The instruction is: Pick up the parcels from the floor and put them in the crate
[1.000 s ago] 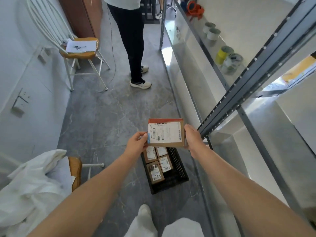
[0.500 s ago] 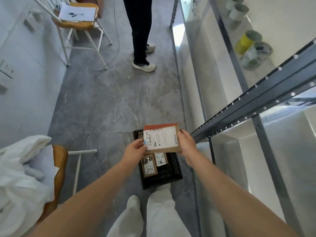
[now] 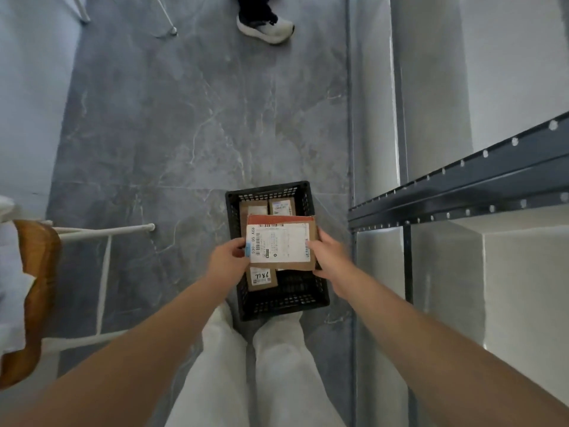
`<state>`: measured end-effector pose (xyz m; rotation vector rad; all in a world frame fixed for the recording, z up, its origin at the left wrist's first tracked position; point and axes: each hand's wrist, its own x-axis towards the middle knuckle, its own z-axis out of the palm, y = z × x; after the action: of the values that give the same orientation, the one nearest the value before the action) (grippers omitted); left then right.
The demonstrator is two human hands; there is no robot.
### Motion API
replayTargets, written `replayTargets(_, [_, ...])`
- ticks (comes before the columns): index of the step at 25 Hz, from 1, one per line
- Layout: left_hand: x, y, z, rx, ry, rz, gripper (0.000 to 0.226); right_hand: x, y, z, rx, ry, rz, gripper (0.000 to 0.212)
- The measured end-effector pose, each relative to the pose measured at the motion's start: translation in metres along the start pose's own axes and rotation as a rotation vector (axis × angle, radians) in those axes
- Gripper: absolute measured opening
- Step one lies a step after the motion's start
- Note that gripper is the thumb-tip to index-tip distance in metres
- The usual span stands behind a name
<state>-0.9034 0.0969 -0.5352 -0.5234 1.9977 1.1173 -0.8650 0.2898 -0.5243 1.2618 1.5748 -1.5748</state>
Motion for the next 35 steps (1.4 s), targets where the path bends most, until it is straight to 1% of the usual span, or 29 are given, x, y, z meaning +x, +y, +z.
replayTargets(2, [0.03,-0.012,0.014,0.002,0.009,-0.006,0.044,0.034,0.013,0.0,-0.03,-0.02,0.025,0.047])
replayTargets(5, [0.076,-0.035,0.035,-0.056,0.005,-0.043,0.043,0.09,0.028,0.005,-0.046,-0.044,0.053,0.048])
replayTargets(9, [0.143,-0.063,0.05,-0.004,0.039,-0.091,0.038,0.172,0.026,0.028,-0.095,-0.135,0.014,0.056])
replayTargets(13, [0.22,-0.077,0.056,0.007,0.063,-0.126,0.038,0.245,0.019,0.056,-0.06,-0.146,-0.004,0.056])
replayTargets(16, [0.27,-0.079,0.066,-0.085,0.103,-0.136,0.039,0.292,0.02,0.066,0.005,-0.109,0.0,0.054])
replayTargets(19, [0.305,-0.088,0.082,-0.23,0.094,-0.189,0.043,0.334,0.032,0.074,0.061,-0.081,0.015,0.057])
replayTargets(22, [0.323,-0.102,0.091,-0.329,0.136,-0.18,0.049,0.359,0.041,0.083,0.098,-0.109,0.028,0.058])
replayTargets(24, [0.329,-0.107,0.093,-0.338,0.167,-0.139,0.05,0.367,0.041,0.093,0.088,-0.141,0.02,0.058])
replayTargets(25, [0.329,-0.11,0.093,-0.296,0.167,-0.111,0.052,0.371,0.041,0.098,0.074,-0.16,0.013,0.058])
replayTargets(27, [0.326,-0.12,0.095,-0.188,0.125,-0.058,0.068,0.379,0.041,0.102,0.016,-0.189,-0.007,0.061])
replayTargets(28, [0.323,-0.124,0.097,-0.145,0.103,-0.046,0.077,0.383,0.04,0.102,-0.029,-0.202,-0.018,0.064])
replayTargets(30, [0.319,-0.127,0.103,-0.117,0.108,-0.034,0.086,0.388,0.037,0.103,-0.16,-0.216,-0.03,0.073])
replayTargets(32, [0.317,-0.13,0.107,-0.115,0.147,-0.015,0.087,0.387,0.036,0.107,-0.269,-0.24,-0.022,0.084])
replayTargets(34, [0.317,-0.131,0.108,-0.123,0.194,-0.01,0.084,0.386,0.041,0.111,-0.285,-0.235,-0.01,0.09])
replayTargets(35, [0.317,-0.132,0.107,-0.166,0.213,-0.026,0.082,0.385,0.045,0.112,-0.275,-0.222,-0.017,0.09])
